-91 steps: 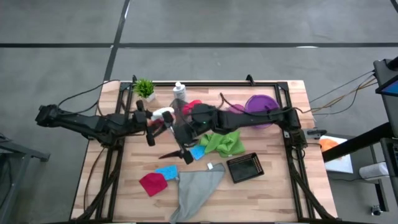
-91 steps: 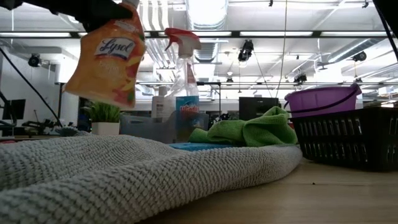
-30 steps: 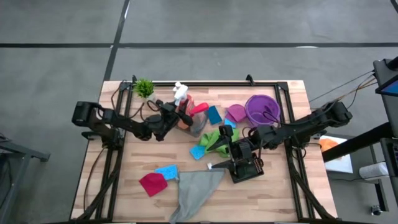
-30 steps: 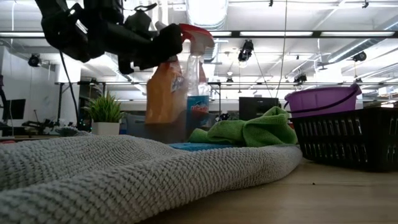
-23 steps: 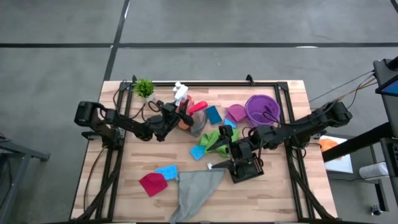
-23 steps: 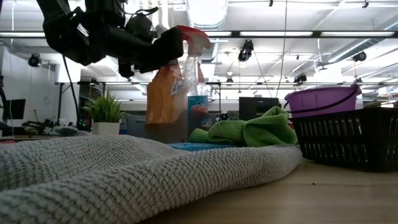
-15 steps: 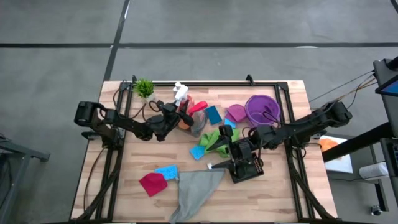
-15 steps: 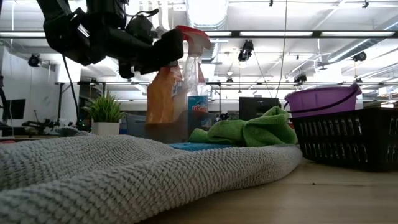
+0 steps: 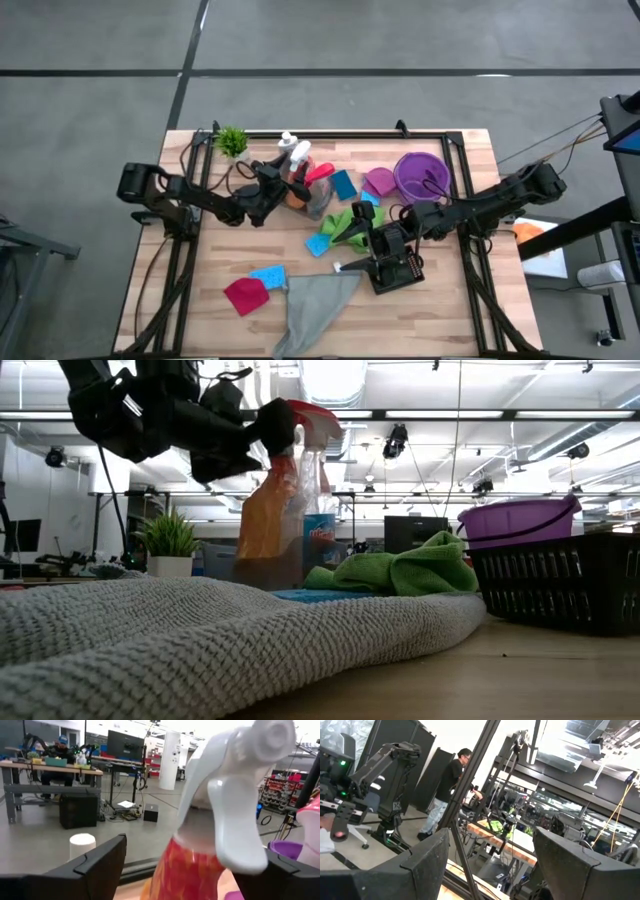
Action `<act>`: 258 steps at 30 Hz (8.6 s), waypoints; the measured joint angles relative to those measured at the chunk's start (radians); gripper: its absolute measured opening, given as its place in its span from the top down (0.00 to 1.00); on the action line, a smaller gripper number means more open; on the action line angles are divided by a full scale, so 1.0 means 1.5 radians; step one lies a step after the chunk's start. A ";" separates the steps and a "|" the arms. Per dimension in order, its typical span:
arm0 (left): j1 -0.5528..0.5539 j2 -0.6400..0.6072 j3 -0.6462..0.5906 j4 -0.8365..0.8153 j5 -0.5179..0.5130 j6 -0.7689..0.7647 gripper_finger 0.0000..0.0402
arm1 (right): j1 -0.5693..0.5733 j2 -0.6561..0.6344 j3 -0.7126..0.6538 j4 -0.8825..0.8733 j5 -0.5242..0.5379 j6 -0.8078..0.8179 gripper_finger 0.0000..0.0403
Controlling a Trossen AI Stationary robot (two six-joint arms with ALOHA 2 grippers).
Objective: Pick & Place Kitchen Items
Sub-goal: Put the orange spray bottle into the black bin, then put the white plastic restorer bottle into the black bin
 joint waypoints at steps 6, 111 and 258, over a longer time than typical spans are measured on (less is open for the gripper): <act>-0.029 -0.036 -0.001 -0.005 0.001 0.083 0.16 | 0.000 0.000 0.000 -0.005 0.000 0.000 0.30; -0.002 -0.367 -0.144 -0.524 0.141 -0.119 0.98 | -0.231 0.306 0.676 -0.572 -0.045 0.137 0.47; 0.428 -0.209 0.526 -1.346 0.628 -0.097 0.73 | -0.033 -0.013 -0.298 0.272 0.100 0.153 0.43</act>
